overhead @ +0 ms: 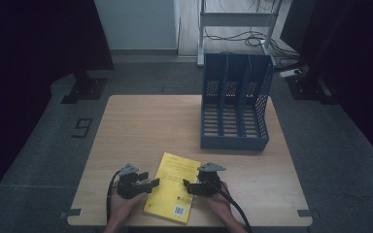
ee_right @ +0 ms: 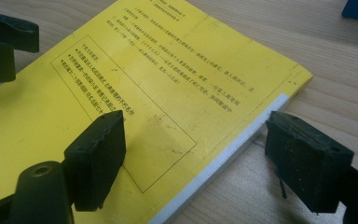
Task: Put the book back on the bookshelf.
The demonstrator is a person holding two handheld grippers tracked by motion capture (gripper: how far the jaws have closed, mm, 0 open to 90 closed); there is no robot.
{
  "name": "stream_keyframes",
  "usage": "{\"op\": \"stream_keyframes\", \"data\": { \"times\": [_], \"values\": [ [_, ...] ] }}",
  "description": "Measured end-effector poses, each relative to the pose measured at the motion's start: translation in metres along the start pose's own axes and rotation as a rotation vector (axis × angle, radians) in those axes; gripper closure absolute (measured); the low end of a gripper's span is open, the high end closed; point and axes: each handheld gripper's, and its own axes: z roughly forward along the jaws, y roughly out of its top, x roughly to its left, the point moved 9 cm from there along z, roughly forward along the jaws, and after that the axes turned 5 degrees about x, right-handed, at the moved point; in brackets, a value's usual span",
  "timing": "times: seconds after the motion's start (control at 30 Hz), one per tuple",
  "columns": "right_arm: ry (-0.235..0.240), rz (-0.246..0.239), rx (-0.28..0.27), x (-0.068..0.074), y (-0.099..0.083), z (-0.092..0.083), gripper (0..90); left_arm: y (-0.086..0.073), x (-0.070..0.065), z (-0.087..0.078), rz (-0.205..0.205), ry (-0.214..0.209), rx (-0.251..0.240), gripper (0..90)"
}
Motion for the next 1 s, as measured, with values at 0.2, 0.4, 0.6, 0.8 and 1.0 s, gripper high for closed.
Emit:
{"op": "stream_keyframes", "data": {
  "times": [0.2,0.4,0.6,0.8,1.0],
  "values": [
    [-0.003,0.004,-0.012,0.0,0.0,0.0,20.4,0.0,-0.003,0.005,0.002,0.002,0.01,35.6],
    [-0.005,0.005,-0.017,0.0,0.0,0.0,20.7,0.0,-0.007,0.01,0.009,-0.003,0.019,35.5],
    [-0.005,0.005,-0.019,0.0,0.0,0.0,20.7,-0.002,-0.014,0.018,0.026,-0.013,0.04,35.6],
    [-0.005,0.004,-0.018,0.0,0.0,0.0,20.7,-0.003,-0.017,0.022,0.035,-0.005,0.047,35.3],
    [-0.006,0.005,-0.019,0.0,0.0,0.0,20.7,-0.003,-0.018,0.023,0.055,0.027,0.047,36.3]
  ]
}}
